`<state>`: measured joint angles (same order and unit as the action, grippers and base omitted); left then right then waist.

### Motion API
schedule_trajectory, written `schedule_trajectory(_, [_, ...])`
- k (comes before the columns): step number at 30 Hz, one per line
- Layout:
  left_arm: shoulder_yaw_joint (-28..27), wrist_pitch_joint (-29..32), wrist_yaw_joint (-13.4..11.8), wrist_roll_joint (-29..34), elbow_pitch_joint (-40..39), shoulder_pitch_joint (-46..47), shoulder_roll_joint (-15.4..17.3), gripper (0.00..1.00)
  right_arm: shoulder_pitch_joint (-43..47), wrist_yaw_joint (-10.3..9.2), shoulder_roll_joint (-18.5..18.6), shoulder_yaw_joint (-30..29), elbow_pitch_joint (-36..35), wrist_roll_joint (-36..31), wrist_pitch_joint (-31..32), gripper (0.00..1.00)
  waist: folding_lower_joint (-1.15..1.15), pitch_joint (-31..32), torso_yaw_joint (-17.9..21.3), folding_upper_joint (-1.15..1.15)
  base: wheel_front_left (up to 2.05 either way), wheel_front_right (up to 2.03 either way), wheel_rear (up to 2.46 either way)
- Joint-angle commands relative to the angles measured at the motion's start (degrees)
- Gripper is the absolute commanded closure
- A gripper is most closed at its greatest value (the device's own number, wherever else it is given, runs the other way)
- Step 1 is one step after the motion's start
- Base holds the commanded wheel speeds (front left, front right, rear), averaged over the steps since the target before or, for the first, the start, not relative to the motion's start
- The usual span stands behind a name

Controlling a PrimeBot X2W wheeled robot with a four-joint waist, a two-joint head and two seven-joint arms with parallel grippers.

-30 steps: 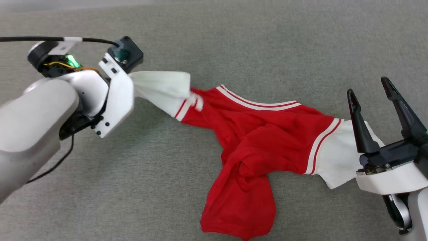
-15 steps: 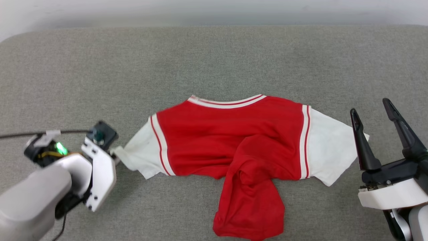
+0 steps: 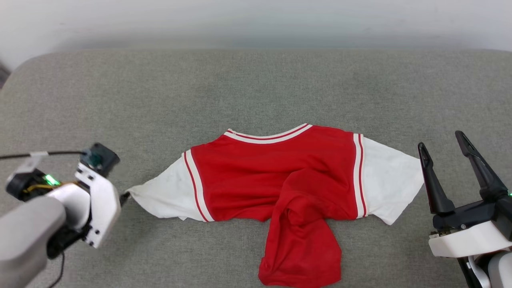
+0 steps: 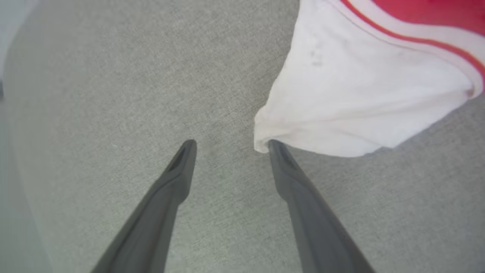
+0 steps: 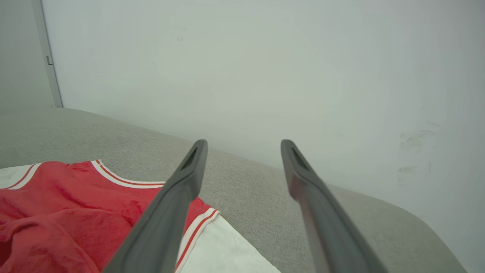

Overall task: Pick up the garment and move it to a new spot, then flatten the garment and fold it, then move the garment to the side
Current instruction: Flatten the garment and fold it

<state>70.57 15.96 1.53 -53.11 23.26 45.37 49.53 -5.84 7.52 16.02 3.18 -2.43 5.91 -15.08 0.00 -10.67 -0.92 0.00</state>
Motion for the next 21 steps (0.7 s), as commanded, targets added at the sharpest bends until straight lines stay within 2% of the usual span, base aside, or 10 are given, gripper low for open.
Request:
schedule_trajectory(1, [-0.37,1.46,0.36,0.11,-1.36,1.78,1.29,0.00,0.71,-0.06,0.05,-0.04,-0.09,0.01,-0.12,0.00,0.00,0.59,-0.15,0.00,0.00,0.00,0.00])
schedule_trajectory(5, [-1.74,5.65,-0.17,-0.44,-5.26,5.59,4.48,0.00,0.70,-0.06,-0.50,-0.06,-0.40,-0.27,-0.12,0.00,0.00,0.91,0.00,0.00,0.00,0.00,0.00])
schedule_trajectory(10, [-2.99,10.32,0.01,-2.32,-8.47,8.80,5.90,0.00,-0.20,-0.06,-0.69,0.21,-0.77,-0.23,-0.12,0.00,0.00,0.16,0.84,0.00,0.00,0.00,0.00])
schedule_trajectory(16, [-1.85,18.23,1.12,-7.43,-8.20,7.89,4.58,0.00,-1.83,-0.06,-0.76,0.73,-1.09,-0.45,-0.12,0.00,0.00,-1.85,2.23,0.00,0.00,0.00,0.00])
schedule_trajectory(21, [-1.23,21.69,0.72,-10.75,-4.64,6.20,2.36,0.00,-3.40,-0.06,-0.59,1.50,-0.86,-0.69,-0.12,0.00,0.00,-4.23,3.50,0.00,0.00,0.00,0.00])
